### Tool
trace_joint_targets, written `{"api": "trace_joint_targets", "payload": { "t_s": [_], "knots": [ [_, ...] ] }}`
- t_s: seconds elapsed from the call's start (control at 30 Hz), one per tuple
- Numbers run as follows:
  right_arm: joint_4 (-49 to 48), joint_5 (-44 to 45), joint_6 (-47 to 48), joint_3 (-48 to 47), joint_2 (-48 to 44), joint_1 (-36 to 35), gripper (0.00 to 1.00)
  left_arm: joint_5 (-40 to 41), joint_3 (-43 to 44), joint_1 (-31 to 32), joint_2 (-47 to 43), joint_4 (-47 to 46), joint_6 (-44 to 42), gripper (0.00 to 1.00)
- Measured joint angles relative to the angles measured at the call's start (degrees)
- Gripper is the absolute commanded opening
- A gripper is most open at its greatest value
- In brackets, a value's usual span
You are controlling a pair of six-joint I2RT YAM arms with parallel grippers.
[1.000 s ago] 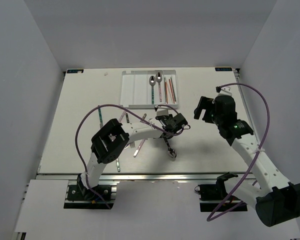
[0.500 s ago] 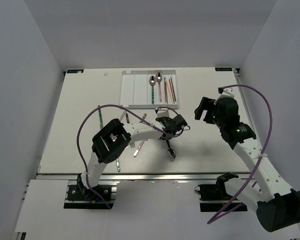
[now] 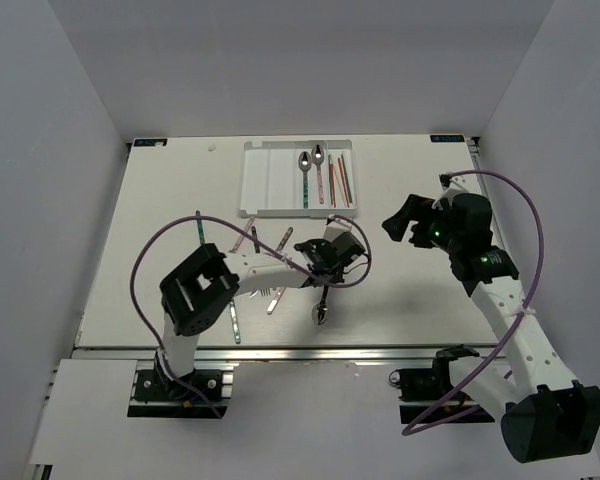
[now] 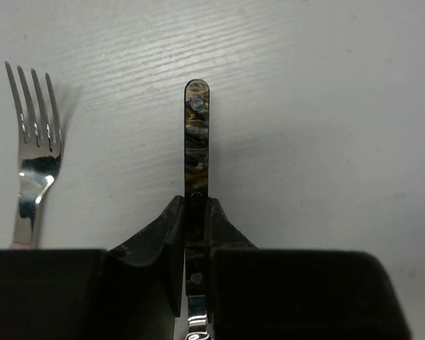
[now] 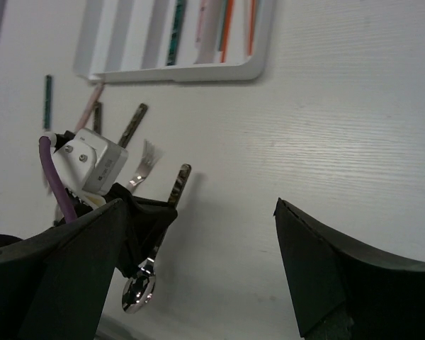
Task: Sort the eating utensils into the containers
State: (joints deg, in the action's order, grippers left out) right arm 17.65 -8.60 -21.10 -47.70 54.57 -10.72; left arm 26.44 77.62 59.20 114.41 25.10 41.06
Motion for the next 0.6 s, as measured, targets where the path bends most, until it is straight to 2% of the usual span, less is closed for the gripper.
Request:
{"api": "trace_joint_targets", "payload": {
  "t_s": [0.13, 0.3, 0.6],
  "knots": [
    [-5.4, -9.5, -2.6, 2.6, -0.2, 0.0, 0.88, -3.3, -7.9, 1.4, -9.8, -9.2, -12.0, 0.0],
    [-8.4, -18.2, -5.8, 4.6, 1.7, -0.1, 0.87, -8.7, -13.3, 2.4, -20.9, -20.7, -19.5, 0.0],
    [-17.3, -29.5, -12.2, 9.5, 3.0, -0.7, 0.81, -13.3, -16.4, 2.4, -23.9, -30.3, -24.3, 0.0]
  ]
}}
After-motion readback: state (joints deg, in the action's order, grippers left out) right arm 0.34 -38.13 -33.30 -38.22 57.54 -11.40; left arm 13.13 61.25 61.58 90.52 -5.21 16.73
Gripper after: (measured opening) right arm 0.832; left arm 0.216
